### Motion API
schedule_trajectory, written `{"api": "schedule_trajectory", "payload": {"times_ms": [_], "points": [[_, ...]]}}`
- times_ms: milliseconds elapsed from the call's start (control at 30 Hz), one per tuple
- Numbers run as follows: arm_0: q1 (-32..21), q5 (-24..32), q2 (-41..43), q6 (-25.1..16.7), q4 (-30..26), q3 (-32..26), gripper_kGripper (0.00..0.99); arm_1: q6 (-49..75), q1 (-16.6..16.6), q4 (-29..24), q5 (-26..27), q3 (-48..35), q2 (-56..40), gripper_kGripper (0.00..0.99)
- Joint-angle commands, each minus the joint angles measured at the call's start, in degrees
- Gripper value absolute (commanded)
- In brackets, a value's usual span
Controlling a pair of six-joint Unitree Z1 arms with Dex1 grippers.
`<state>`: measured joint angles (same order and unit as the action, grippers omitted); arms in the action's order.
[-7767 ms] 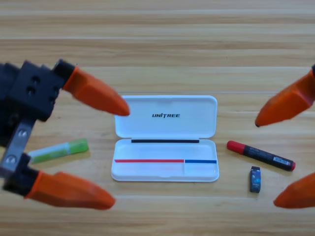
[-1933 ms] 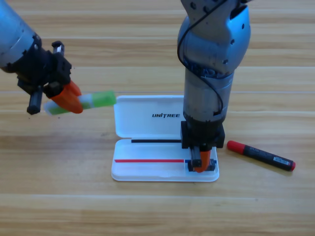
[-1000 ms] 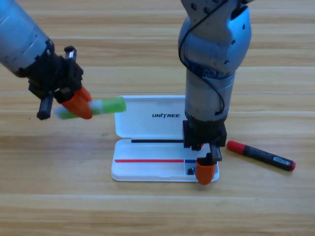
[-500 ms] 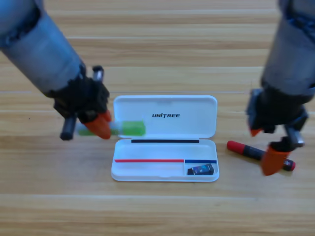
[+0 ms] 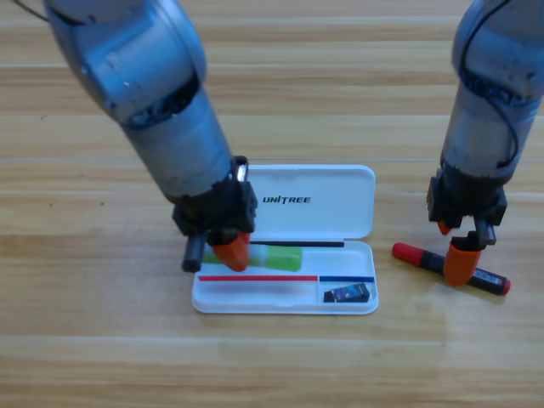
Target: Clean up eraser and pencils
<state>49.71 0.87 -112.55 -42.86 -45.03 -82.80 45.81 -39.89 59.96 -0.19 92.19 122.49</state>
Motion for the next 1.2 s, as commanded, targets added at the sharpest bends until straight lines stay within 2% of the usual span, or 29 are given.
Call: {"api": "schedule_trajectory", "payload": {"times_ms": [33,133,233,333,600,900,1200], "points": [[1.2,-0.5,-6.1,0.9,2.0,-0.8,0.000,0.9,2.1,-2.1,-0.7,-1.0,6.4,0.667],[1.2,-0.5,-6.8,1.0,2.5,-1.1,0.000,1.3,2.3,-2.3,-0.2,-1.0,7.6,0.471],[1.2,-0.5,-7.3,1.1,2.6,-1.6,0.000,1.6,2.3,-2.3,0.9,-1.0,8.1,0.189],[1.2,-0.5,-7.5,1.3,2.6,-1.6,0.000,1.6,2.3,-2.4,1.2,-1.0,8.4,0.009],[1.2,-0.3,-7.3,2.8,2.6,-1.5,0.000,1.6,2.3,-2.3,1.4,-2.5,4.5,0.000],[1.2,1.0,-7.0,4.3,2.7,-1.3,0.000,1.6,1.4,2.1,2.1,-2.6,-6.0,0.000],[1.2,1.8,-6.7,4.9,3.5,-0.3,0.000,1.4,-0.3,3.5,2.3,-2.6,-6.8,0.000]]}}
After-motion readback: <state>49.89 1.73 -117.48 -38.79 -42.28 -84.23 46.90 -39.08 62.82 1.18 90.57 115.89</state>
